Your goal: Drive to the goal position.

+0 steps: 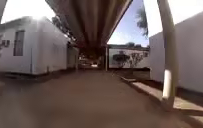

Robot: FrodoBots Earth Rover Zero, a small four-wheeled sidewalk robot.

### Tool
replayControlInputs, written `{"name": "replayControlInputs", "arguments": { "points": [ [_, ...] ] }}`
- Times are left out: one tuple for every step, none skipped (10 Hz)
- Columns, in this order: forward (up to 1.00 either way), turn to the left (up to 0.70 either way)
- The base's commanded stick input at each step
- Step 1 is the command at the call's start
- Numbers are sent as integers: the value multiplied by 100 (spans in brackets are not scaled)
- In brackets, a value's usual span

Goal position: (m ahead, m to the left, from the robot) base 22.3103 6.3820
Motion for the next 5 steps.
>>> {"name": "replayControlInputs", "arguments": {
  "points": [
    [50,0],
    [50,0],
    [50,0],
    [50,0],
    [50,0]
  ]
}}
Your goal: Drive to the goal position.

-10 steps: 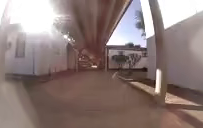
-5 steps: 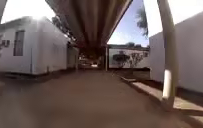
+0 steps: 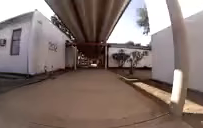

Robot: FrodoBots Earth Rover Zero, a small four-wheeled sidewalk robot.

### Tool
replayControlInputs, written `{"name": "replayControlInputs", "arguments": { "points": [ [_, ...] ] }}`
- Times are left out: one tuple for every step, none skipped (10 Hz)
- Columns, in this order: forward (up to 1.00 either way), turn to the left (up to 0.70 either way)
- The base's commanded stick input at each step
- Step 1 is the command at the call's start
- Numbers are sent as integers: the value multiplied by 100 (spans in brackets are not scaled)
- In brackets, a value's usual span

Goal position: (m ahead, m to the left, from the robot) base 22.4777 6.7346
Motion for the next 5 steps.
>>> {"name": "replayControlInputs", "arguments": {
  "points": [
    [50,0],
    [50,0],
    [50,0],
    [50,0],
    [50,0]
  ]
}}
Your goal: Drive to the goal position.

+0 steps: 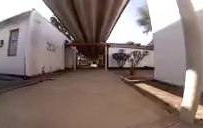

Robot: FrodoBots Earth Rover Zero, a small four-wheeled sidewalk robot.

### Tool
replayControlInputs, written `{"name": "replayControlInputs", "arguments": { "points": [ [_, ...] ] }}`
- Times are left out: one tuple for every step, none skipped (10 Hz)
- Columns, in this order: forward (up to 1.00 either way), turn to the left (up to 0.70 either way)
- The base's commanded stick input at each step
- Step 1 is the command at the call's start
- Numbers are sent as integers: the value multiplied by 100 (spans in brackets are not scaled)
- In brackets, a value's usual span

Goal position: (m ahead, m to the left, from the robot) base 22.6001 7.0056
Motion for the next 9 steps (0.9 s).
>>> {"name": "replayControlInputs", "arguments": {
  "points": [
    [50,0],
    [50,0],
    [50,0],
    [50,0],
    [50,0],
    [50,0],
    [50,0],
    [50,0],
    [50,0]
  ]
}}
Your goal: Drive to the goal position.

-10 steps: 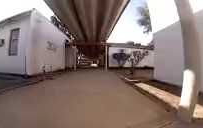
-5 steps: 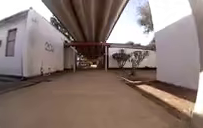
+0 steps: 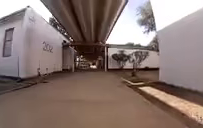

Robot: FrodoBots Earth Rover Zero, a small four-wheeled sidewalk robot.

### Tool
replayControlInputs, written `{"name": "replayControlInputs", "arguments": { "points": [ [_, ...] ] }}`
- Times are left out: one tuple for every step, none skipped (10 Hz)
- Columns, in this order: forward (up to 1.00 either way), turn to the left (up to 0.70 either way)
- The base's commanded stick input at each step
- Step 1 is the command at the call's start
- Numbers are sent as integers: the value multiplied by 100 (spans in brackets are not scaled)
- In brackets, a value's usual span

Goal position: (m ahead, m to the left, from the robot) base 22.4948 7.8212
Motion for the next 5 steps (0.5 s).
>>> {"name": "replayControlInputs", "arguments": {
  "points": [
    [50,0],
    [50,0],
    [50,0],
    [50,0],
    [50,0]
  ]
}}
